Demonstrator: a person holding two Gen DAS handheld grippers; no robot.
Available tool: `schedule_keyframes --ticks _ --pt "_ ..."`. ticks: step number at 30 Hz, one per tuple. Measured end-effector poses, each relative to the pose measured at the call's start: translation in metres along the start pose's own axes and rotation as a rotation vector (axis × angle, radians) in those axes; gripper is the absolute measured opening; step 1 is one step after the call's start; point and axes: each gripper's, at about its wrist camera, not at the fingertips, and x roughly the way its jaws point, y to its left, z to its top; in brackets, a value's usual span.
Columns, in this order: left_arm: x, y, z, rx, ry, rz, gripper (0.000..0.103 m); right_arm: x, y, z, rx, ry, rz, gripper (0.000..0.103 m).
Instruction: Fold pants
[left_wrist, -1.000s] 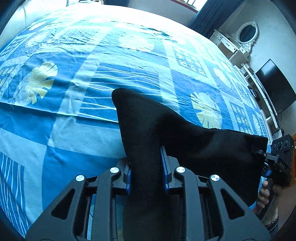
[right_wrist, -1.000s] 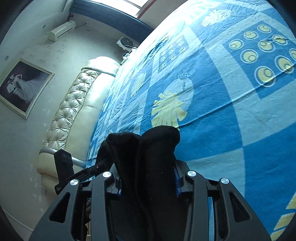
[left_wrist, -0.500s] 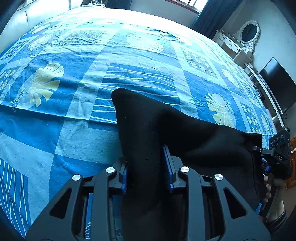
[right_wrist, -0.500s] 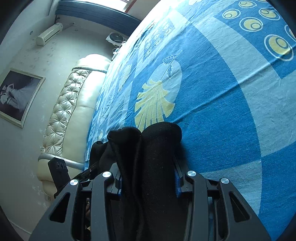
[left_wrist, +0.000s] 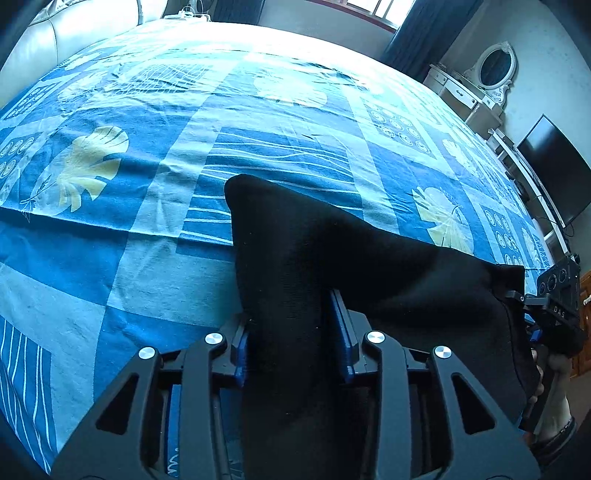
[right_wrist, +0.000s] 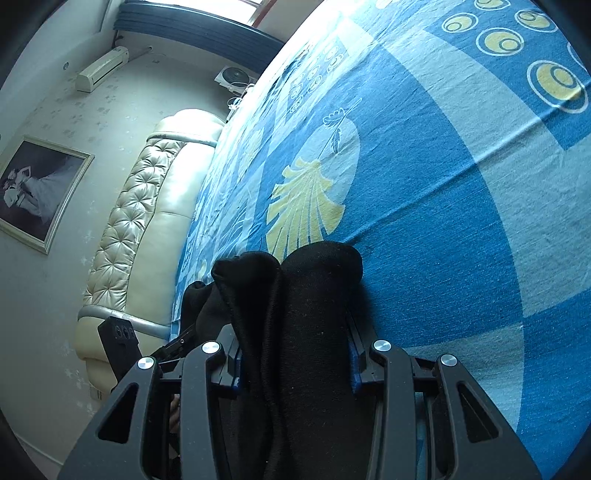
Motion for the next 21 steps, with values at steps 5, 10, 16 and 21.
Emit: schedule_keyframes --ticks 5,10,16,21 --pt "0.001 0.001 -0.001 -0.004 -0.003 -0.002 0.038 -0.001 -0.002 0.000 -0.004 -0.005 0.005 0.039" --pt "0.001 0.001 -0.001 -0.002 -0.004 0.000 0.039 -0.002 -0.002 0.001 -0.006 -0.008 0.008 0.039" --pt "0.001 0.001 -0.001 0.000 -0.006 0.009 0.043 -0.002 -0.002 0.001 -0.006 -0.009 0.018 0.043" --pt "-0.014 0.009 -0.009 -0.020 0.012 -0.095 0.065 -0.011 0.003 0.002 0.007 0.004 0.034 0.057"
